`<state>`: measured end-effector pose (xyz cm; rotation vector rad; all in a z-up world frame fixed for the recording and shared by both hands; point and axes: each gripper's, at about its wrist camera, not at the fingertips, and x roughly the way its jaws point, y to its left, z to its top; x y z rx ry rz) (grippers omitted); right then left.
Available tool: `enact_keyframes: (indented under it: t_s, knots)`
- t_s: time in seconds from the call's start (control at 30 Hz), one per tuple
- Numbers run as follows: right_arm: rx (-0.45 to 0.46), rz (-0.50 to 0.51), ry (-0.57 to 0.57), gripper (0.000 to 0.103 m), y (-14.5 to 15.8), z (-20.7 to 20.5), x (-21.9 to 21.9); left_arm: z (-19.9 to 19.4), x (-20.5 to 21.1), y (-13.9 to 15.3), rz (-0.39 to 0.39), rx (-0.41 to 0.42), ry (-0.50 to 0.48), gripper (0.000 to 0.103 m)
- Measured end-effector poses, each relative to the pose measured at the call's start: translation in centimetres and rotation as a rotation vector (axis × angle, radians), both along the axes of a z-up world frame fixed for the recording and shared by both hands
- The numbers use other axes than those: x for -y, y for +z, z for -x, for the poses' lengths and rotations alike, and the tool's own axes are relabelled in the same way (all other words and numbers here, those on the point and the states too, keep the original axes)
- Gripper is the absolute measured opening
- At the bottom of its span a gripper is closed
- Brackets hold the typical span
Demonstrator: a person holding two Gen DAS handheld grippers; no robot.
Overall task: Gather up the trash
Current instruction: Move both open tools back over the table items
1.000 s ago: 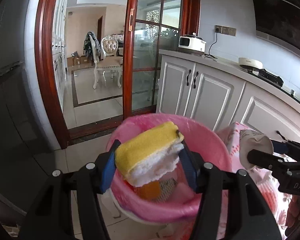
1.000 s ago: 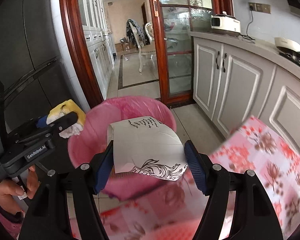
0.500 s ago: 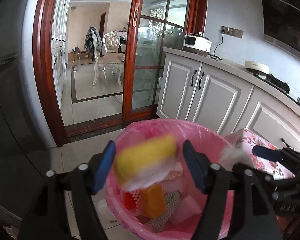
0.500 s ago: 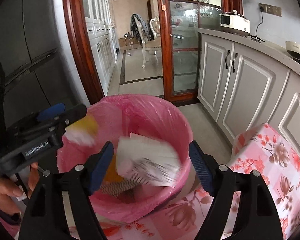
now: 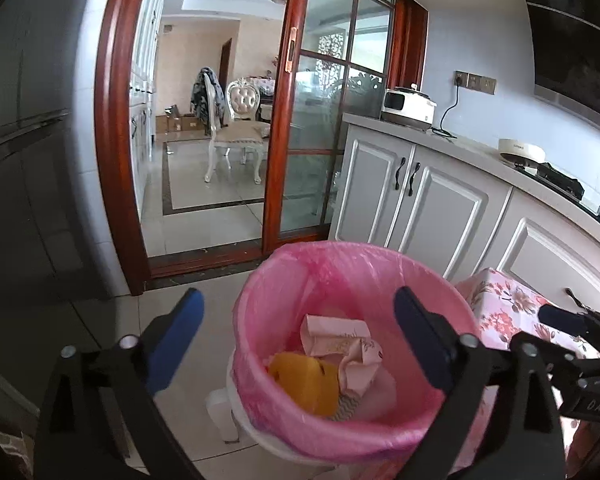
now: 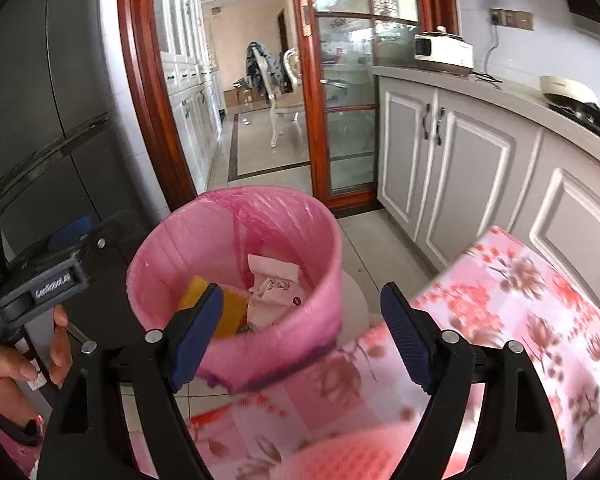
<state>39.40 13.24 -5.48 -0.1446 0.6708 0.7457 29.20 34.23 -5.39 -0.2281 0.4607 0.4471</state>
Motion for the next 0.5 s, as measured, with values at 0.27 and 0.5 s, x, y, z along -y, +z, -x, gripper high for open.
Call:
enact_keyframes:
  t_s: [0.27, 0.5]
  knots:
    - [0.012, 0.01, -0.078, 0.084, -0.4, 3.7, 6.3, 4.1, 4.3, -0.5, 0.011, -0.009, -0.001, 0.098]
    - [-0.012, 0.038, -0.171, 0.085, -2.1, 6.6, 12.9, 6.3, 9.3, -2.7, 0.053, -0.072, -0.083, 0.098]
